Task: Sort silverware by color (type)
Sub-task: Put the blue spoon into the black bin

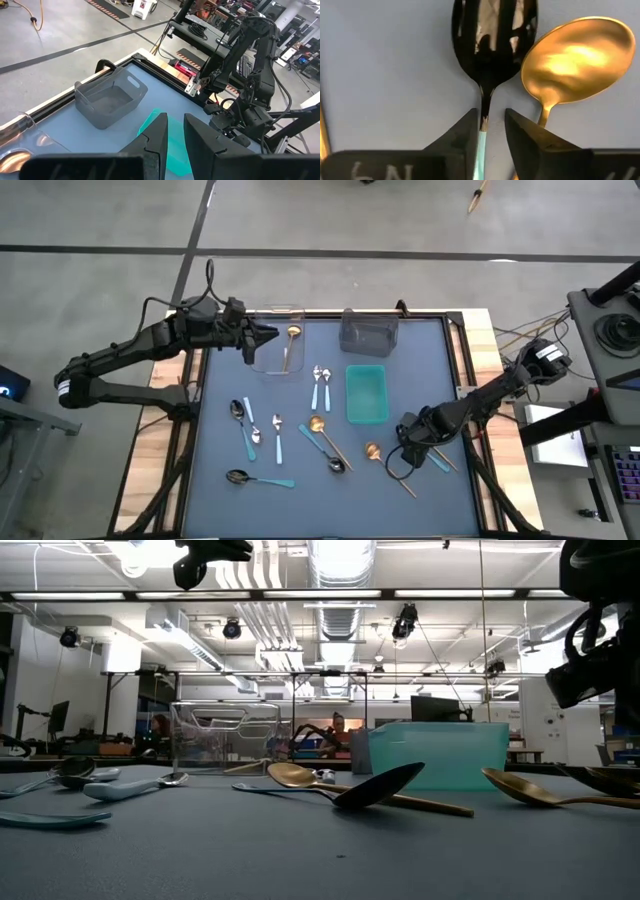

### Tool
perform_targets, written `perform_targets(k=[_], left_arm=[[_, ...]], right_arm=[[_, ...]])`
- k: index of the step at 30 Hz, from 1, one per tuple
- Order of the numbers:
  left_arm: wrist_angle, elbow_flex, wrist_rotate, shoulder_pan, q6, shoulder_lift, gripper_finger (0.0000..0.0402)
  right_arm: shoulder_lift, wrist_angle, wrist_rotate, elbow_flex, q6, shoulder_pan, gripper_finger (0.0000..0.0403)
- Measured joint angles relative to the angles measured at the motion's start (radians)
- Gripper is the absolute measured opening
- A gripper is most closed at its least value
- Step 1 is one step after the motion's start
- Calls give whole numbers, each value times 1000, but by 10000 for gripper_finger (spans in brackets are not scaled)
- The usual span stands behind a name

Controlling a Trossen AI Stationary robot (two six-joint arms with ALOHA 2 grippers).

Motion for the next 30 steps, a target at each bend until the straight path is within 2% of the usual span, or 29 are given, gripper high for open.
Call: perform_targets(k=[6, 12, 24, 30], left_arm=[[0, 0, -17, 0, 3, 0, 45], [0, 0, -22, 0, 9, 0, 45], [0, 0, -22, 0, 9, 0, 45], [0, 0, -22, 0, 14, 0, 45]], right_arm=[[0, 2, 2, 0, 0, 0, 39], [0, 7, 3, 0, -1, 0, 15], [-136, -35, 2, -1, 29, 0, 11], [-204, -57, 2, 45, 34, 0, 10]])
